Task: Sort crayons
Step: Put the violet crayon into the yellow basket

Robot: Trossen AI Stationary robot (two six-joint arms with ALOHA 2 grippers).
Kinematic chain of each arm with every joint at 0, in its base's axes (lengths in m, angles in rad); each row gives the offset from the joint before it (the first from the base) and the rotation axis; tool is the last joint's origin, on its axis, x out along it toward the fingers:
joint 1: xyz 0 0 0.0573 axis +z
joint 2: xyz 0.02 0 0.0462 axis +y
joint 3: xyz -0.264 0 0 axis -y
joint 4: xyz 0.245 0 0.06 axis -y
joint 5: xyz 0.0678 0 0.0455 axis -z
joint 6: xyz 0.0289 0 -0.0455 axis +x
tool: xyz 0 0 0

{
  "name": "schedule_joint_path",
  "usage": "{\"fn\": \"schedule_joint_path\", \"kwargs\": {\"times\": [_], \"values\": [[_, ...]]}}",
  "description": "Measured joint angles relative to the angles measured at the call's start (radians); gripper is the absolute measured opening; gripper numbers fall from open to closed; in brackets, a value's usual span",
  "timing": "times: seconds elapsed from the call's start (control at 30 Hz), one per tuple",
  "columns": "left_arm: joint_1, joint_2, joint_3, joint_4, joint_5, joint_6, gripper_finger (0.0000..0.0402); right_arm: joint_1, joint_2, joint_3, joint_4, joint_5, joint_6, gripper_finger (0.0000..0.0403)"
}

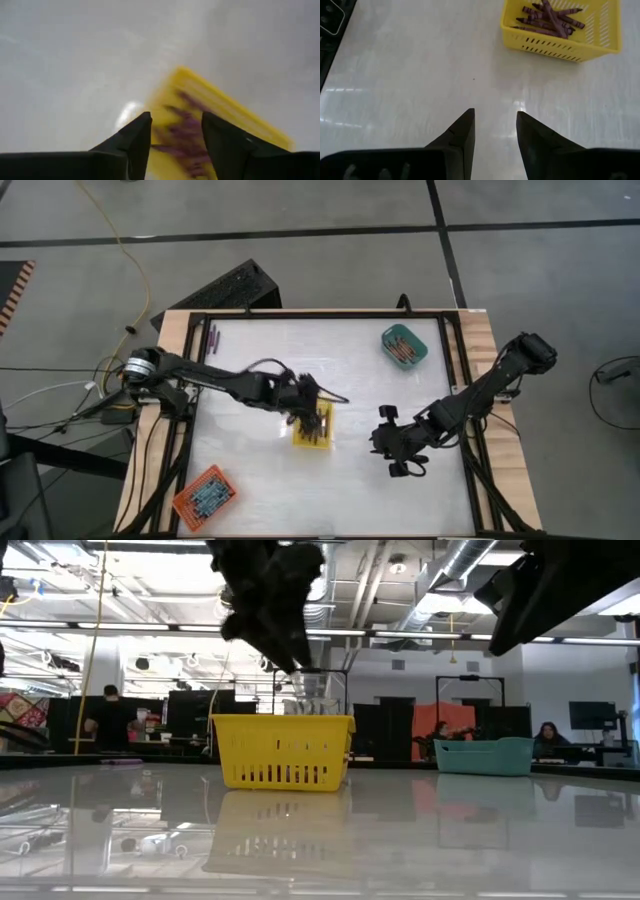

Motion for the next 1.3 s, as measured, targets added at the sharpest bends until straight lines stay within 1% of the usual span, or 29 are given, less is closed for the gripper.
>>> {"fn": "schedule_joint_path", "kwargs": {"times": [0.07, 0.13, 0.2, 0.23, 0.3, 0.37, 0.5, 0.57, 0.7, 0.83, 0.93, 1.03, 1.13, 1.23, 1.3], "values": [[0.025, -0.055, 0.001, -0.080, -0.079, 0.011, 0.0171, 0.000, 0.000, 0.000, 0.000, 0.003, -0.001, 0.0138], [0.067, -0.105, 0.001, -0.211, -0.166, 0.017, 0.0172, -0.001, 0.000, 0.000, 0.001, 0.011, -0.003, 0.0138], [0.130, -0.143, -0.005, -0.327, -0.214, 0.021, 0.0167, 0.000, 0.000, 0.000, 0.001, 0.030, -0.003, 0.0138], [0.171, -0.158, -0.017, -0.367, -0.221, 0.025, 0.0165, 0.000, 0.000, 0.000, 0.001, 0.035, -0.003, 0.0138], [0.275, -0.187, -0.044, -0.417, -0.199, 0.056, 0.0159, -0.002, 0.000, 0.000, 0.007, 0.053, -0.003, 0.0138], [0.396, -0.212, -0.082, -0.409, -0.147, 0.101, 0.0155, -0.002, 0.000, 0.000, 0.014, 0.059, -0.003, 0.0138], [0.662, -0.226, -0.160, -0.342, 0.023, 0.176, 0.0151, -0.007, 0.000, 0.000, 0.024, 0.068, -0.003, 0.0138], [0.780, -0.225, -0.187, -0.321, 0.083, 0.204, 0.0151, -0.007, 0.000, 0.000, 0.022, 0.071, -0.003, 0.0138], [0.974, -0.219, -0.229, -0.318, 0.120, 0.257, 0.0151, -0.007, 0.000, 0.000, 0.017, 0.072, -0.004, 0.0138], [1.116, -0.219, -0.249, -0.331, 0.138, 0.312, 0.0151, -0.007, 0.000, 0.000, 0.011, 0.076, -0.005, 0.0138], [1.170, -0.219, -0.256, -0.319, 0.157, 0.349, 0.0151, -0.007, 0.000, 0.000, 0.012, 0.091, -0.014, 0.0138], [1.180, -0.206, -0.255, -0.294, 0.176, 0.359, 0.0151, -0.009, 0.000, 0.000, 0.013, 0.118, -0.023, 0.0138], [1.175, -0.155, -0.255, -0.307, 0.169, 0.369, 0.0151, -0.022, 0.000, 0.000, 0.017, 0.128, -0.022, 0.0138], [1.177, -0.082, -0.255, -0.324, 0.191, 0.358, 0.0151, -0.030, 0.000, 0.000, 0.022, 0.128, -0.022, 0.0138], [1.173, -0.058, -0.256, -0.318, 0.172, 0.349, 0.0151, -0.030, 0.000, 0.000, 0.023, 0.128, -0.019, 0.0138]]}}
